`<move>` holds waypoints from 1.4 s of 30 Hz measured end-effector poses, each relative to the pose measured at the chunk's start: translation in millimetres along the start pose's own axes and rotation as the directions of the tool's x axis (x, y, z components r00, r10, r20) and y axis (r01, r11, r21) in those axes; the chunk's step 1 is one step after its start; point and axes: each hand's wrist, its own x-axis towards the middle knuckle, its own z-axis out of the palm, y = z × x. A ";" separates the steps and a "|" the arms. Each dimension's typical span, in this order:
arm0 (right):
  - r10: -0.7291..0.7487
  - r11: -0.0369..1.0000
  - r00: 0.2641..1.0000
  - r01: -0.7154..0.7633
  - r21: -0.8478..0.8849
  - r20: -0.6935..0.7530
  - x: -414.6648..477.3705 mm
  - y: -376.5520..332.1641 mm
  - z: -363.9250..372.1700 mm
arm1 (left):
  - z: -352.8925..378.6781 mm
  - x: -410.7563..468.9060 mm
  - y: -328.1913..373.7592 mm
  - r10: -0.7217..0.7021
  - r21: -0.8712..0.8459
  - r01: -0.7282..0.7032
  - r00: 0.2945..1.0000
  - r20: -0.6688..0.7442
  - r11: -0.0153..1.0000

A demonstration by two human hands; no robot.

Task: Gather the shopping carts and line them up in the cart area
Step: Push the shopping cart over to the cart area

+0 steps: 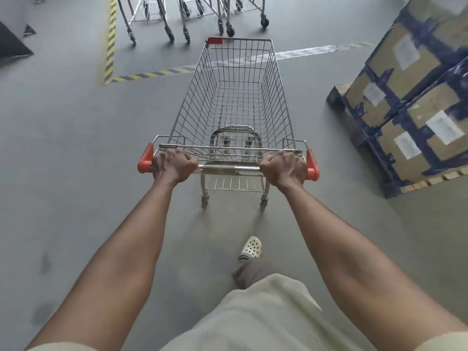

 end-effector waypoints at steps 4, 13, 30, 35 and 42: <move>0.010 1.000 1.000 -0.011 -0.017 -0.019 91.4 -4.3 -17.4 | -10.1 82.0 33.9 -0.003 -0.019 0.003 1.000 -0.007 1.000; 0.043 0.999 0.999 -0.043 -0.006 -0.030 266.3 -33.9 -44.6 | -36.1 269.9 83.0 0.018 0.007 -0.018 0.999 0.026 1.000; 0.191 0.980 0.981 -0.189 0.058 -0.040 614.3 -119.5 -86.8 | -99.4 658.7 165.7 0.148 0.058 -0.151 0.988 0.051 0.987; 0.193 0.981 0.981 -0.193 0.018 -0.021 705.4 -128.3 -97.7 | -108.2 751.8 193.7 0.183 0.059 -0.187 0.981 0.059 0.981; 0.158 0.987 0.987 -0.158 -0.011 0.022 857.7 -115.1 -129.1 | -114.2 872.6 264.0 0.145 0.060 -0.149 0.987 0.061 0.987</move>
